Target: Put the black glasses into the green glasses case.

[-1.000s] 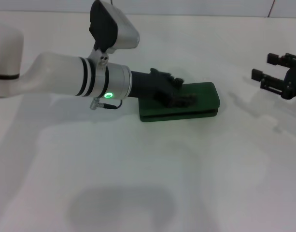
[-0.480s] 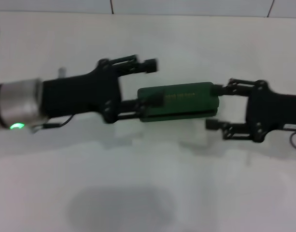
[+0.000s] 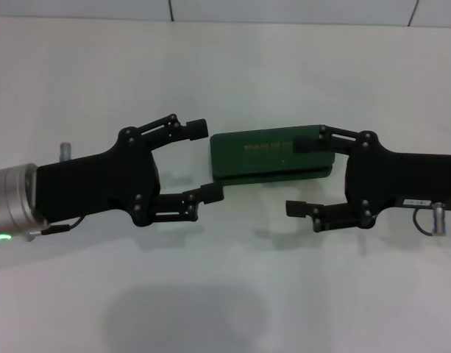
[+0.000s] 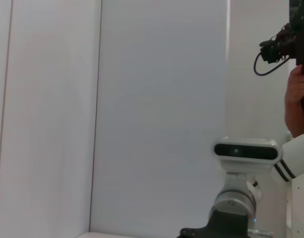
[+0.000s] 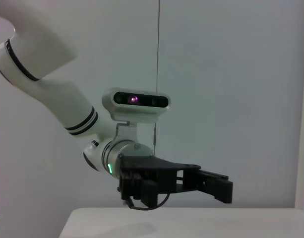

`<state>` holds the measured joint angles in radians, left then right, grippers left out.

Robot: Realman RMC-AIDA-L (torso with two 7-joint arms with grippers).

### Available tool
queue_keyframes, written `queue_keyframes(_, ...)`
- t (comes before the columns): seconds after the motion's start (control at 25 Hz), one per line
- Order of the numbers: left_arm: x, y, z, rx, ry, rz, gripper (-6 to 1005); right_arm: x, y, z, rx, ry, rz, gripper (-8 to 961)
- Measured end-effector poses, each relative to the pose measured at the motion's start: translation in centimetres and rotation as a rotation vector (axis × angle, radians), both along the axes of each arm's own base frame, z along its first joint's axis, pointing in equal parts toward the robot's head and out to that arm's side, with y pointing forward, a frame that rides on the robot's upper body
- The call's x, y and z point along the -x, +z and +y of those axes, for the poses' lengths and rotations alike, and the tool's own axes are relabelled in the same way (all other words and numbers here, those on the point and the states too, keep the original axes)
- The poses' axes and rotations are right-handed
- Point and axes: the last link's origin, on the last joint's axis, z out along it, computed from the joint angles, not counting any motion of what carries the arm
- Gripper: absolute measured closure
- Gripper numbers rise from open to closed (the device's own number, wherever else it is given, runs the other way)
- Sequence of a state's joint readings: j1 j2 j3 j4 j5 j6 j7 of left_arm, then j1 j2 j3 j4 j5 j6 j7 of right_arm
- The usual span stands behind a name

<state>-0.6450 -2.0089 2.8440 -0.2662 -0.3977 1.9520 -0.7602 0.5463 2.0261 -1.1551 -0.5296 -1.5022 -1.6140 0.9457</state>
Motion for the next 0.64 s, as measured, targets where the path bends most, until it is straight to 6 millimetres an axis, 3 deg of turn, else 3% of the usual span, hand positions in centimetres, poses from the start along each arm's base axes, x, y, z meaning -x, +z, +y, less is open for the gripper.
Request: queue_keyframes(0.64, 0.3, -0.6, -1.2, 0.03, -0.061, 0.031, 107, 0.3, -0.4, 0.7, -0.023, 0.002, -0.012, 69)
